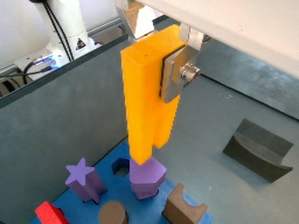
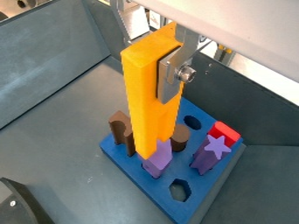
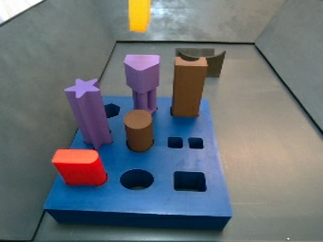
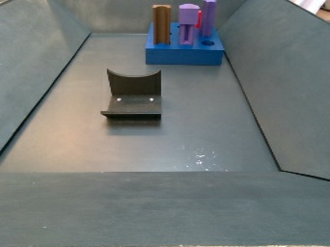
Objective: Pick up the double-square object. Move up. Move to above the board. Insert the double-square object.
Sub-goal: Insert the double-square object.
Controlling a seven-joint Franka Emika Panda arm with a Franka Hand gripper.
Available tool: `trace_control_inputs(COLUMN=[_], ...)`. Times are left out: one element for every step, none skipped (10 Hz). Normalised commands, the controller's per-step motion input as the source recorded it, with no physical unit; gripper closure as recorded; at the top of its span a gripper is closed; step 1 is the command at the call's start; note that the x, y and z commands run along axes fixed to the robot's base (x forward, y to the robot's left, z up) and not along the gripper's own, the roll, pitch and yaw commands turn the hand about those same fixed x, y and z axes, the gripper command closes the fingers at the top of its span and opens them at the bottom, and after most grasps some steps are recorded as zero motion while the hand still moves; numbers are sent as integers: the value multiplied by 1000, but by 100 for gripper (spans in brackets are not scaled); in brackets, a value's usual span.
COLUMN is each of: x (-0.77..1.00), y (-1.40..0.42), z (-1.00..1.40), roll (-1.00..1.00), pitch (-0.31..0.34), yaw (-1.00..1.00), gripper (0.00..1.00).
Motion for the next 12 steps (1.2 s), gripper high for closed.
trace_control_inputs(x=[46, 43, 83, 120, 129, 189, 300, 511, 611, 606, 380, 86], y=[-11, -117, -251, -249, -249, -260, -263, -271, -289, -300, -274, -223], z=[0, -31, -251, -297, -289, -291, -209, -51, -46, -100, -191, -194], roll=[1, 53, 86, 90, 81, 83, 54, 0, 0, 4, 49, 49], pitch=[3, 31, -43, -86, -110, -110, -66, -34, -41, -41, -50, -41], yaw=[0, -243, -860, -857, -846, -800, -706, -517, -429, -431, -643, -903], gripper=[100, 100, 100, 100, 100, 100, 100, 100, 100, 100, 100, 100])
